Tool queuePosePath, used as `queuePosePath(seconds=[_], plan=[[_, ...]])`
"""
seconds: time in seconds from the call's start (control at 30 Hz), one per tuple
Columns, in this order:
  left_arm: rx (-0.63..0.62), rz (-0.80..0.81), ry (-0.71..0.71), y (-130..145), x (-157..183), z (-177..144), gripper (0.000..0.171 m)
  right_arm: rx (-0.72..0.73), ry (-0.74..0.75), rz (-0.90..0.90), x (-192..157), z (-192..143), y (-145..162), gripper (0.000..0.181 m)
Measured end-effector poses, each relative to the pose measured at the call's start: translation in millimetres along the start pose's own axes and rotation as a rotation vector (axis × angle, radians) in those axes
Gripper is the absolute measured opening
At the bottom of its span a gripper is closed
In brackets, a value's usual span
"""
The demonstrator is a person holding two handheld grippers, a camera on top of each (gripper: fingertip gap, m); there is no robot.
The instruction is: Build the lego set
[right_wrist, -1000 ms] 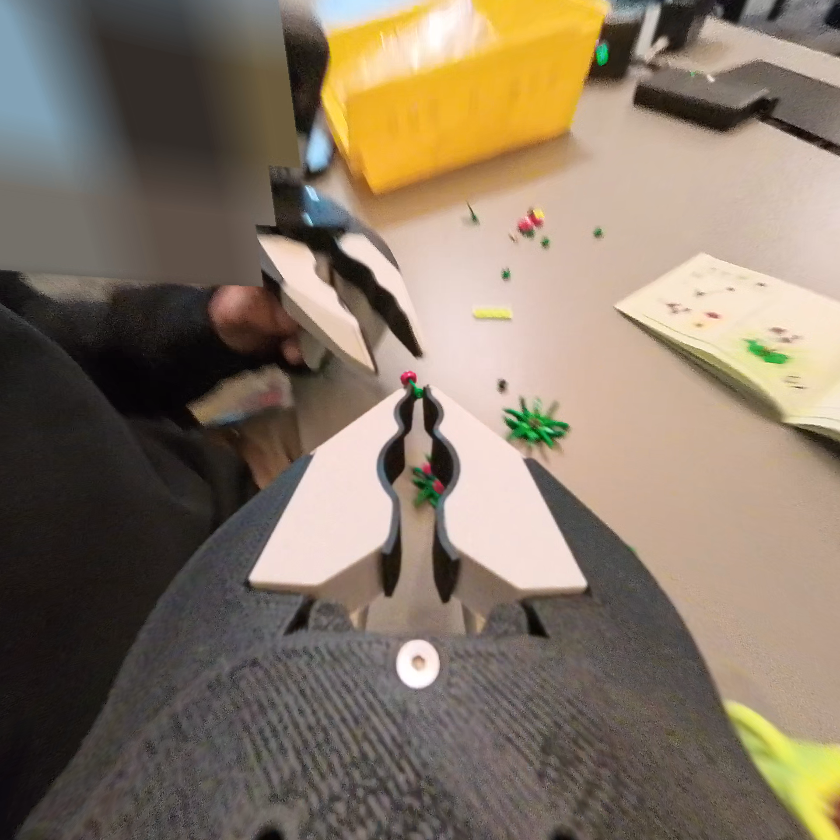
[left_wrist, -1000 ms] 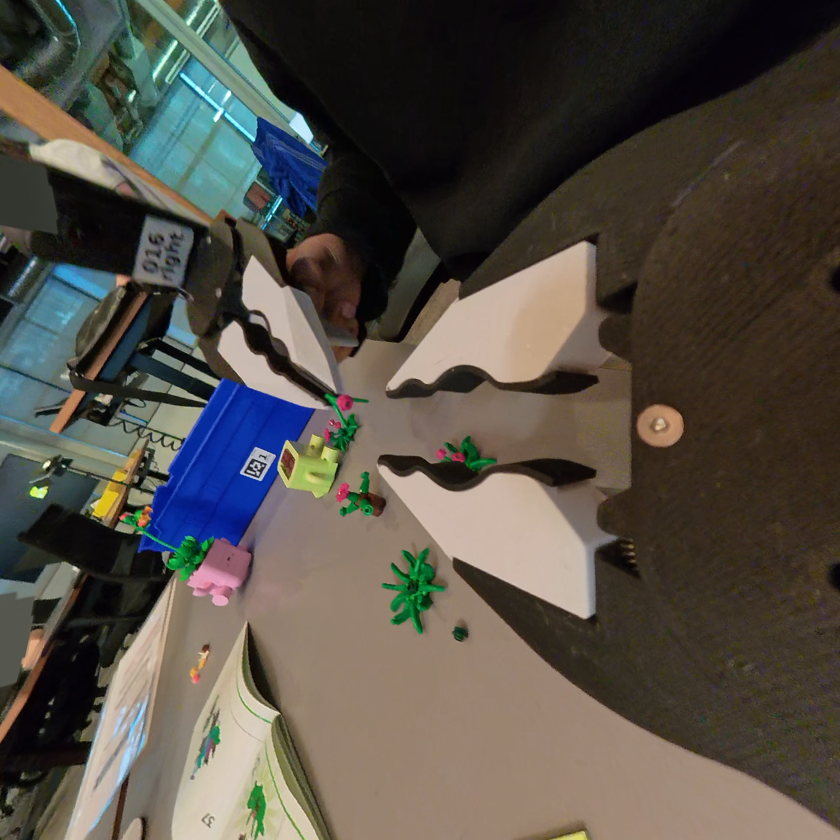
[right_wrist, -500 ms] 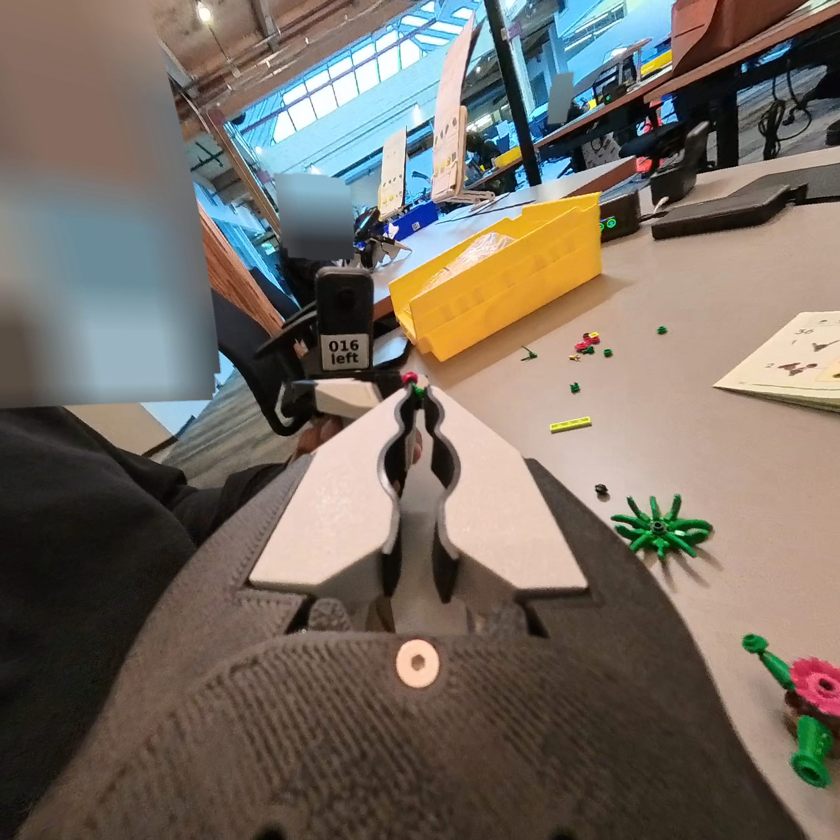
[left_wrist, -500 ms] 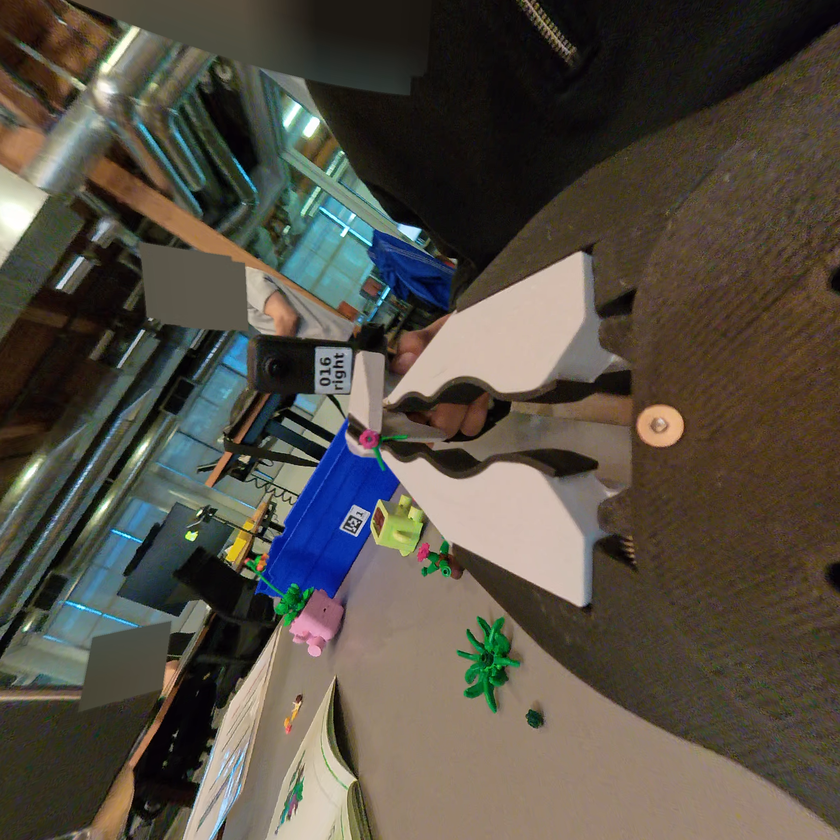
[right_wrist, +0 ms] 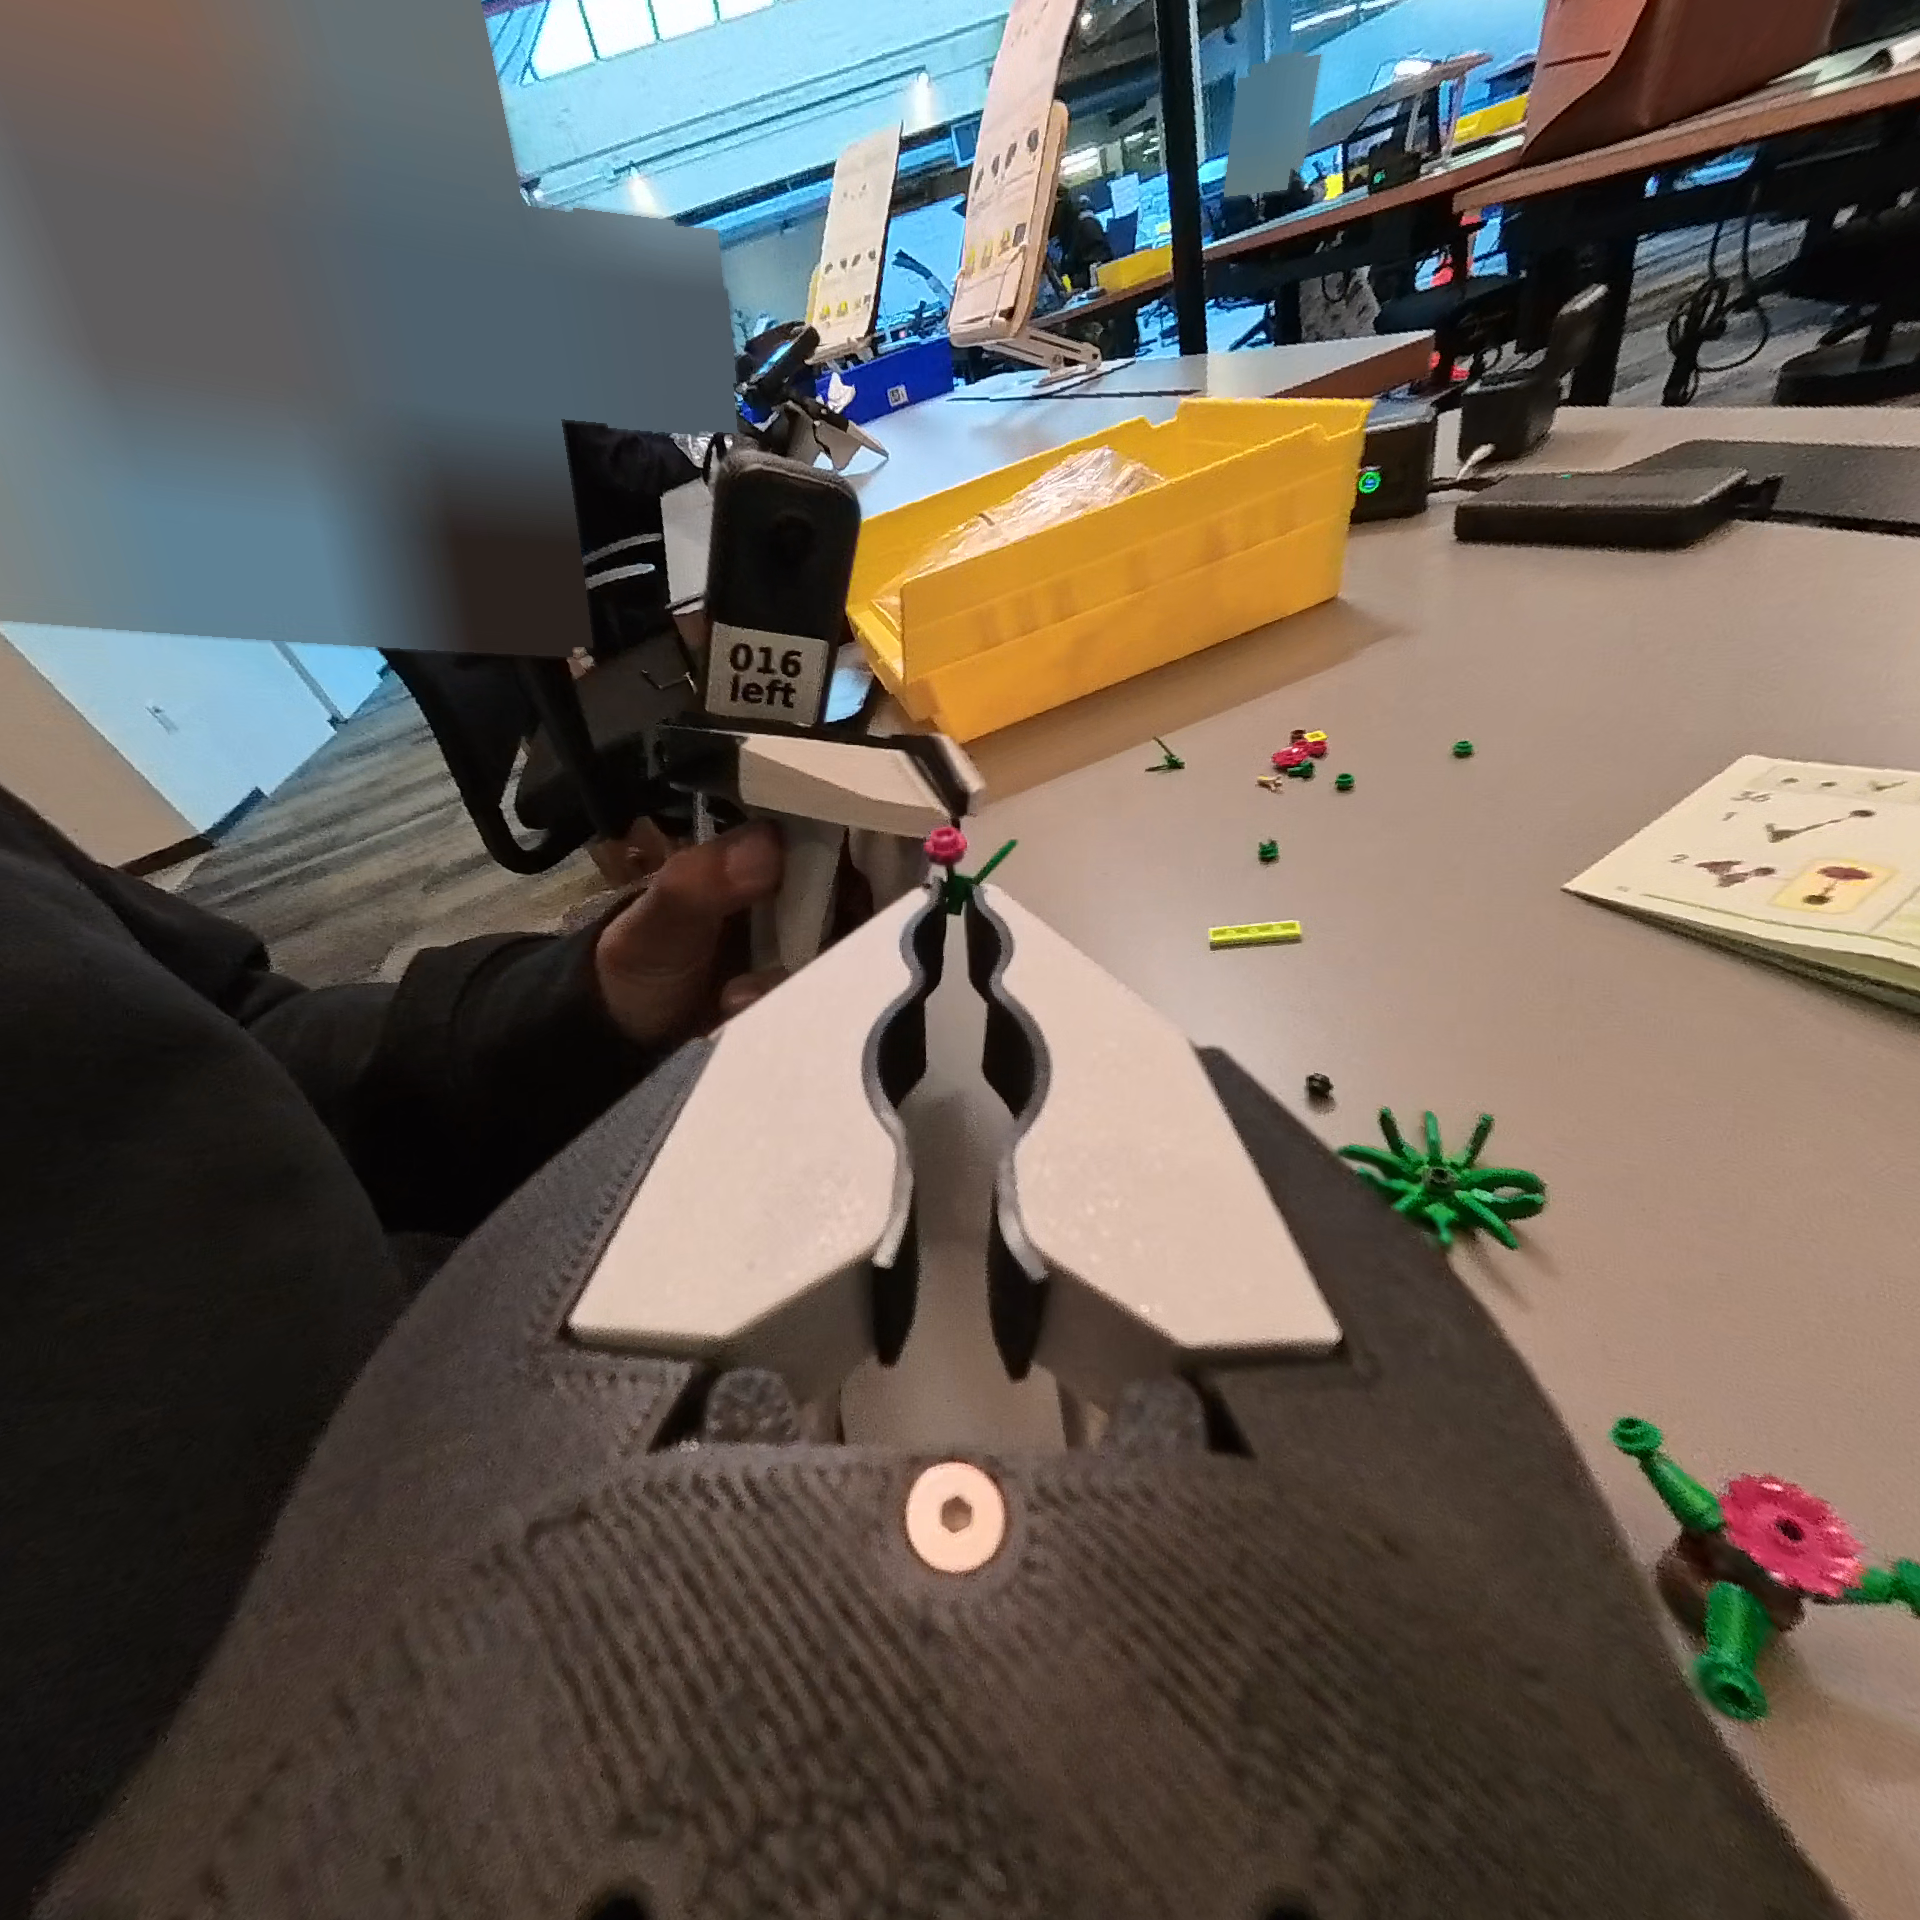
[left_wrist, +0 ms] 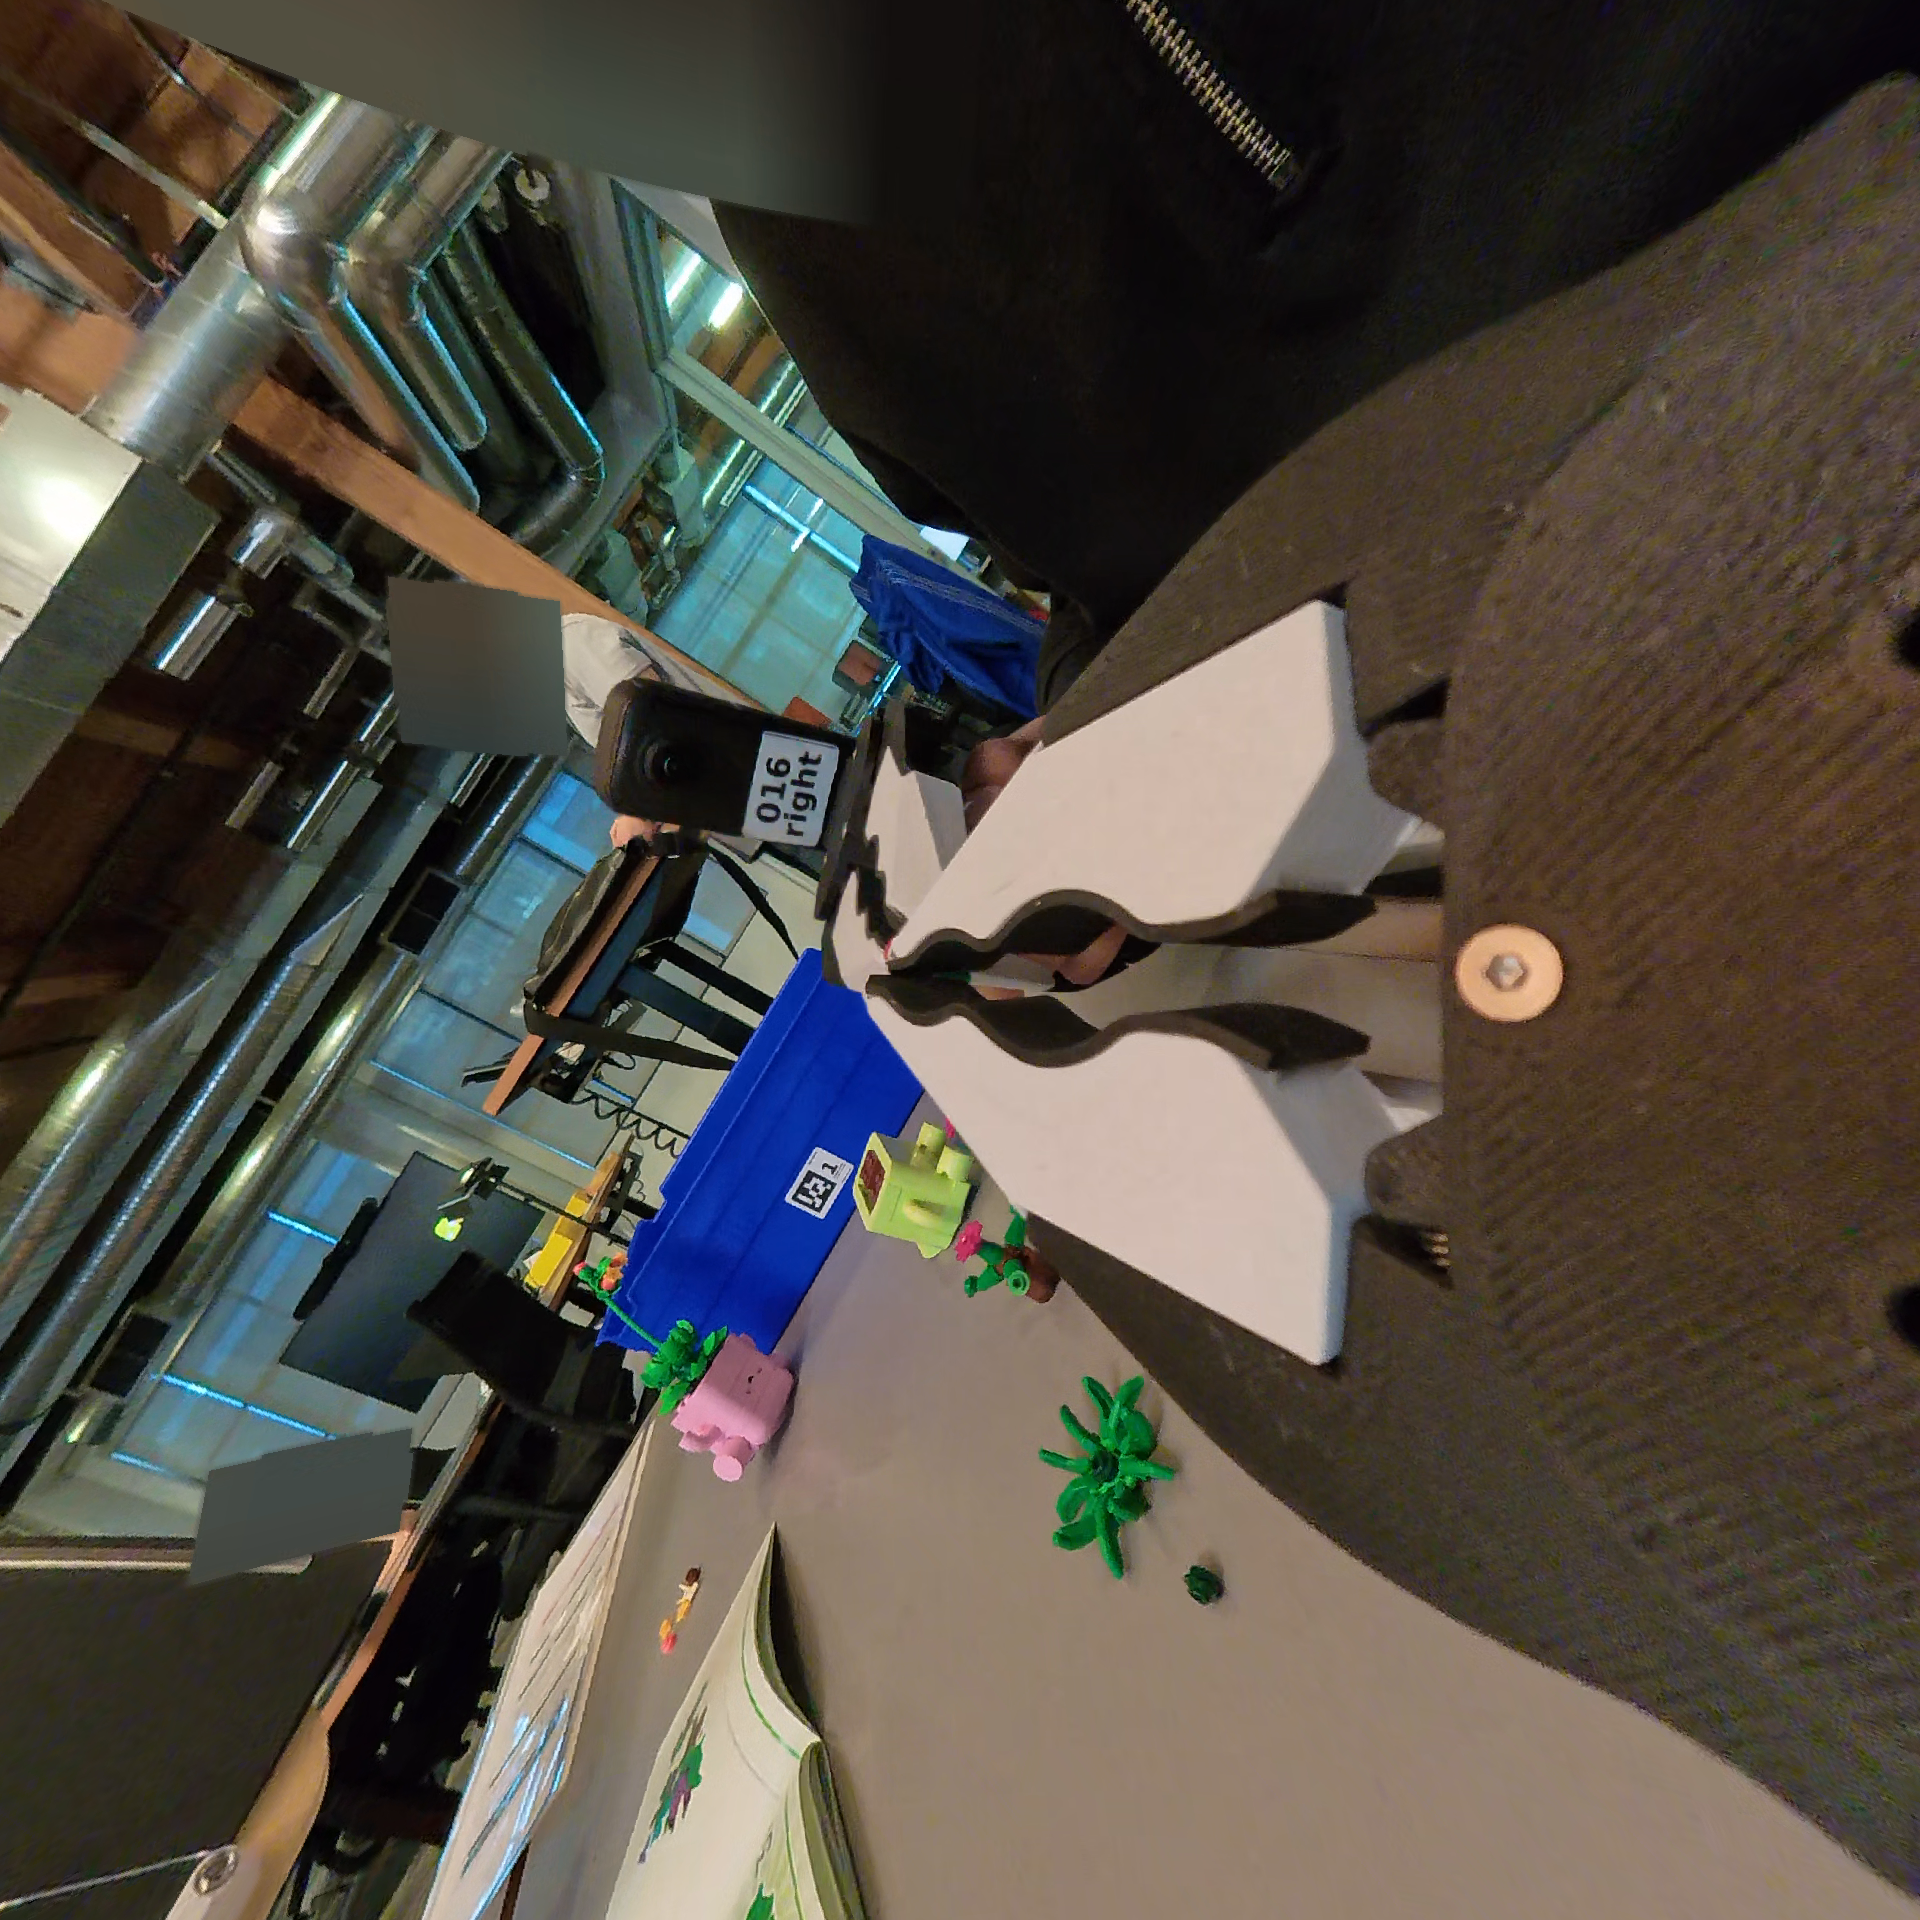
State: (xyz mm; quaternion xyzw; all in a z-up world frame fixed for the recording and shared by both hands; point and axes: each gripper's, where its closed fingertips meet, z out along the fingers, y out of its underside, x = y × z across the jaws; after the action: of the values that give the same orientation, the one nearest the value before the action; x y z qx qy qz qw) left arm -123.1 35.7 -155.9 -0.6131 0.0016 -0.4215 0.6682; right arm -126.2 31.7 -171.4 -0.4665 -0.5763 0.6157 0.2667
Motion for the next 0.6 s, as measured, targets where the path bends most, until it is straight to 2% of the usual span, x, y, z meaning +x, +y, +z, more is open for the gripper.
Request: queuePosePath(seconds=[0.13,0.27,0.4,0.47,0.6], plan=[[0.052,0.007,0.001,-7.1,0.2,-3.3,0.004,0.054,0.007,0.006,3.0,-4.8,-9.9,0.001],[0.052,-0.045,0.050,-4.8,3.4,-0.6,0.011,0.096,0.001,0.029,4.6,-7.7,-14.5,0.001],[0.050,-0.060,0.066,-2.1,6.5,3.5,0.007,0.086,0.012,-0.008,2.2,-5.8,-12.6,0.001],[0.042,-0.051,0.054,-1.1,5.5,3.6,0.000,0.082,0.014,-0.034,-0.5,-4.3,-12.2,0.001],[0.031,-0.034,0.038,-1.3,3.9,1.8,0.000,0.070,0.020,-0.054,-1.4,-1.7,-10.6,0.001]])
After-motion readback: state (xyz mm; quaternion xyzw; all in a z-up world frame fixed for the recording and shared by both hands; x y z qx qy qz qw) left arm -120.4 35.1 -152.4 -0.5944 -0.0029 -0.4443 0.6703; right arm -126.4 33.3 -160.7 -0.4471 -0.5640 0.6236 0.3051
